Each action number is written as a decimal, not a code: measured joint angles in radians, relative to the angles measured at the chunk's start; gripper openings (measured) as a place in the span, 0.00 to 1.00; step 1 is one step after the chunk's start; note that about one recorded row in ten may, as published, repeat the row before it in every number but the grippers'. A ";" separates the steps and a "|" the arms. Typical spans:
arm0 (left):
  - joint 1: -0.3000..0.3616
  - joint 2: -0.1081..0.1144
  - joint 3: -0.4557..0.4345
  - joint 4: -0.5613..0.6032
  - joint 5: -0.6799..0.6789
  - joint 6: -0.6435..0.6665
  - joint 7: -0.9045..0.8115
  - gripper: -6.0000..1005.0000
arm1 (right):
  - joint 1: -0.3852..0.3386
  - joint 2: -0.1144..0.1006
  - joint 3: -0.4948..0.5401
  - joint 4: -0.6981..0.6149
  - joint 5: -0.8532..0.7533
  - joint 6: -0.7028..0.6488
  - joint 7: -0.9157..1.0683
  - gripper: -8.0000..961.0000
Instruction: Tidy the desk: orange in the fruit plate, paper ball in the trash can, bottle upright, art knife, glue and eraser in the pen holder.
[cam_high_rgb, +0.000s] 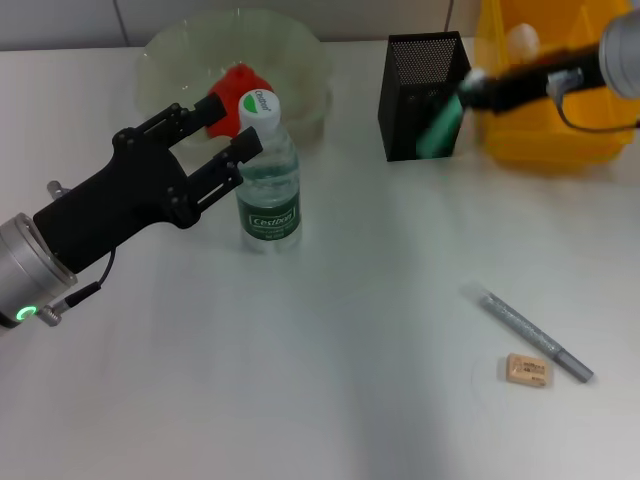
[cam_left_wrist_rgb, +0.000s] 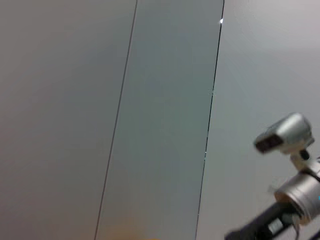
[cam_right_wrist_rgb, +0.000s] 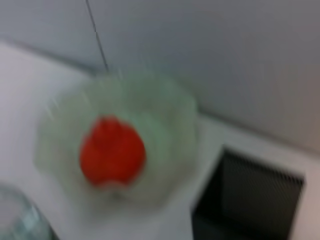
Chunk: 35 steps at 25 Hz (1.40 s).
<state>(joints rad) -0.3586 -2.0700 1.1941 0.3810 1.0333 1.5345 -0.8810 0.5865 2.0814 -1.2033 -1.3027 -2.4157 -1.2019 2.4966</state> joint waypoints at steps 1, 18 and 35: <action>0.000 0.000 0.000 0.000 0.000 0.000 0.000 0.59 | -0.010 -0.001 0.008 0.000 0.051 0.023 -0.033 0.25; 0.000 0.004 -0.013 0.006 -0.003 0.019 -0.005 0.59 | -0.015 -0.002 0.100 0.039 0.347 0.138 -0.235 0.29; 0.012 0.005 -0.023 0.006 -0.003 0.022 -0.008 0.59 | 0.109 -0.003 0.101 0.269 0.339 0.274 -0.342 0.33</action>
<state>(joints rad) -0.3466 -2.0647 1.1716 0.3865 1.0308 1.5569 -0.8892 0.6956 2.0786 -1.1022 -1.0336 -2.0763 -0.9280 2.1546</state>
